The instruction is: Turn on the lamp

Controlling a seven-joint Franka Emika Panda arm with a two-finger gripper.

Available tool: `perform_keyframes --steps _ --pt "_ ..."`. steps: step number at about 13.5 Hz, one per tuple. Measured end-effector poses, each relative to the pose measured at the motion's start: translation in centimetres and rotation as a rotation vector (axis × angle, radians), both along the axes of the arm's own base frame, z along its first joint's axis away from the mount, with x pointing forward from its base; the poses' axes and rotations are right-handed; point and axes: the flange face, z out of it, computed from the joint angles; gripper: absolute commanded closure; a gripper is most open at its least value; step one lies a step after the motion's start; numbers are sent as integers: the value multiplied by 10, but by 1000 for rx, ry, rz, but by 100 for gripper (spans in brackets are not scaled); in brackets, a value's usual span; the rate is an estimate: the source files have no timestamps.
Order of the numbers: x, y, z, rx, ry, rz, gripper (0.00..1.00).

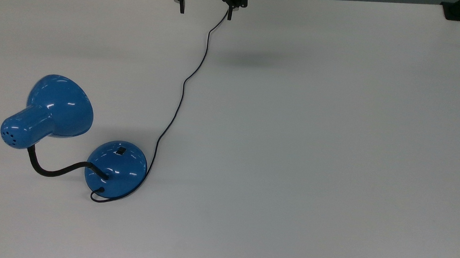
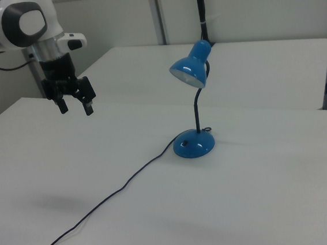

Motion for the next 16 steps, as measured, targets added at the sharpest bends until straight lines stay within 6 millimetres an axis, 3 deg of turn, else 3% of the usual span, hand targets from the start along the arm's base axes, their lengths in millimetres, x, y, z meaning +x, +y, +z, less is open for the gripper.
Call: perform_keyframes --steps 4,5,6,7,8,9,16 --pt "2 1 1 3 -3 0 0" --pt "2 1 1 3 -3 0 5" --pt "2 1 1 3 -3 0 29" --pt "2 1 1 3 -3 0 76" --pt "2 1 1 3 -2 2 95" --pt "2 1 1 3 -1 12 100" --pt "3 1 -2 4 4 37 100"
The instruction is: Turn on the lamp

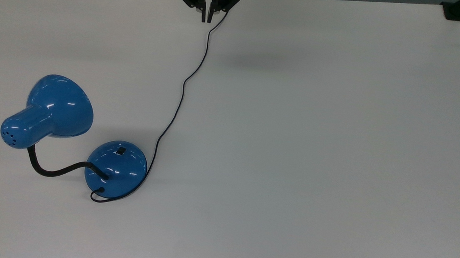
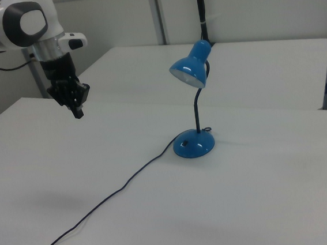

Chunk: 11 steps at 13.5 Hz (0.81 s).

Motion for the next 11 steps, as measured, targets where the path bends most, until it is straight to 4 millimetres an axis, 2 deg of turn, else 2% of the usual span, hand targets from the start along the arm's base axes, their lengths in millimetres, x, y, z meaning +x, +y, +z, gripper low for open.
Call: perform_keyframes --steps 4,5,8,11 --pt "2 -2 -5 -1 7 -3 100" --pt "7 -8 -10 1 2 -16 100" --pt "36 -36 -39 6 -68 -134 100" --pt "59 -73 -72 11 -129 -276 100"
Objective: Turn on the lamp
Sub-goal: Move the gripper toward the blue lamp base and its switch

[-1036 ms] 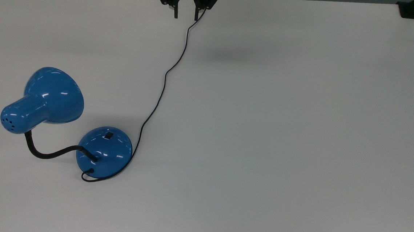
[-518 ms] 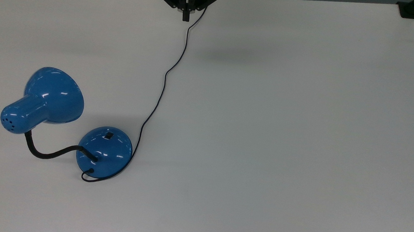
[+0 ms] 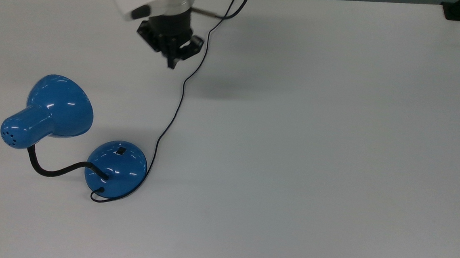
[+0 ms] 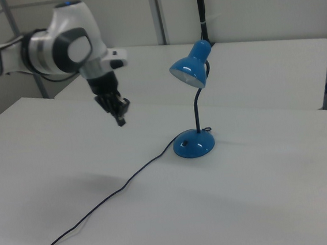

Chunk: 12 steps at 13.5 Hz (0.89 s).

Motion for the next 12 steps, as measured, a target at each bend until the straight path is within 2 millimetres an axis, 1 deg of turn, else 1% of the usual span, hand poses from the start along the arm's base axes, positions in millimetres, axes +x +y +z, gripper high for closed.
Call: perform_keyframes --steps 1,2,3,4,8,10,12 --pt "9 -20 -13 4 -35 -59 100" --pt "16 -34 -25 8 -67 -100 100" --pt "20 -42 -35 6 -88 -124 100" --pt "28 -50 -53 -10 -115 -150 100" --pt "47 -59 -105 -58 -173 -192 100" --pt "55 -63 -121 -52 -220 -206 100" --pt "61 -66 -127 -44 -270 -207 100"
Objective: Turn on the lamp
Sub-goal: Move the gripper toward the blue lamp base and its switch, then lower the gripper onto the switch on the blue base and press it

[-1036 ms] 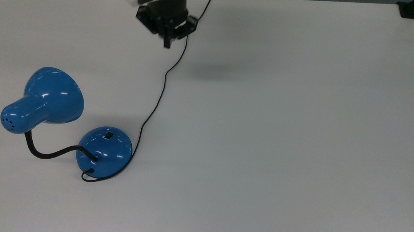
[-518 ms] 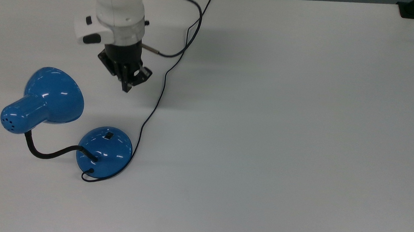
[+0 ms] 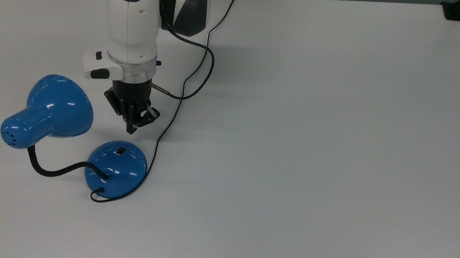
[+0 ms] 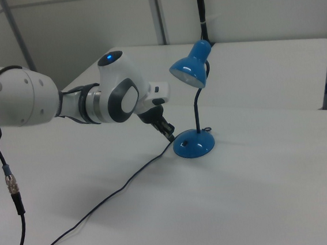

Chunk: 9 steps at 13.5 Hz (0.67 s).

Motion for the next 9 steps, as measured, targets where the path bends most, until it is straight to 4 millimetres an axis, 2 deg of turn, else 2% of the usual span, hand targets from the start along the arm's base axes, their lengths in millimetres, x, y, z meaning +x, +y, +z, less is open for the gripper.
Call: perform_keyframes --steps 9 --pt "15 -14 -35 -50 -134 61 100"
